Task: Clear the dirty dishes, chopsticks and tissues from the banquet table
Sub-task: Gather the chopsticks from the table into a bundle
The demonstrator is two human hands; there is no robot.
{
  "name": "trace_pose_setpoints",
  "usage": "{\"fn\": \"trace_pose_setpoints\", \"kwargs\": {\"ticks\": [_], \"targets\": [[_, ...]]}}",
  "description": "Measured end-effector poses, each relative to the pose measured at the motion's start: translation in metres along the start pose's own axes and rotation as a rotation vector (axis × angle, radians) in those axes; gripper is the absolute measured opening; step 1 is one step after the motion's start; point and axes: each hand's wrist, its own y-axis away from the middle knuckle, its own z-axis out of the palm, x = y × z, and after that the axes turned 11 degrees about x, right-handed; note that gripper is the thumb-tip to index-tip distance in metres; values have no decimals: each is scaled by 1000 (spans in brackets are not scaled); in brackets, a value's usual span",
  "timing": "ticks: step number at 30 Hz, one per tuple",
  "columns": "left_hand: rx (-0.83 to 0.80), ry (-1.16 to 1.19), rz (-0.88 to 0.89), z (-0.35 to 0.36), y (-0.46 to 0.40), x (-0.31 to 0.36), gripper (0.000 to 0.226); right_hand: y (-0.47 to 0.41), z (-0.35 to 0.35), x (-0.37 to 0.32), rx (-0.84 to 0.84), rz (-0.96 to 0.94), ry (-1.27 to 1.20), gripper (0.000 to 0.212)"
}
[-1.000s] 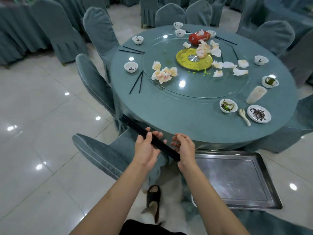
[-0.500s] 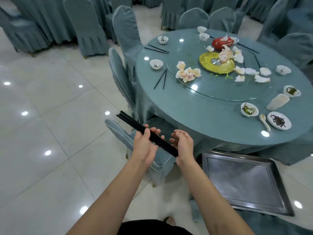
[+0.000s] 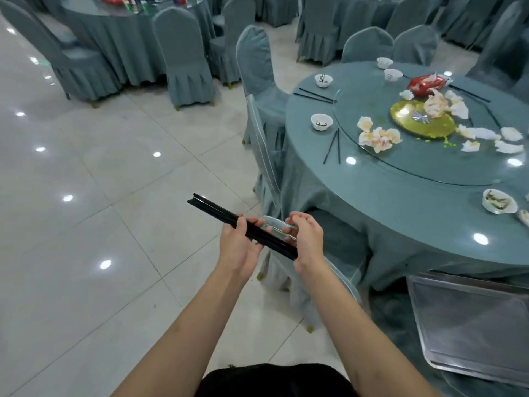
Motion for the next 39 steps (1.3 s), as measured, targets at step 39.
{"fn": "trace_pose_setpoints", "kwargs": {"ticks": [39], "targets": [[31, -207, 153, 136, -360, 199, 10, -254, 364, -56, 42, 117, -185, 10]]}}
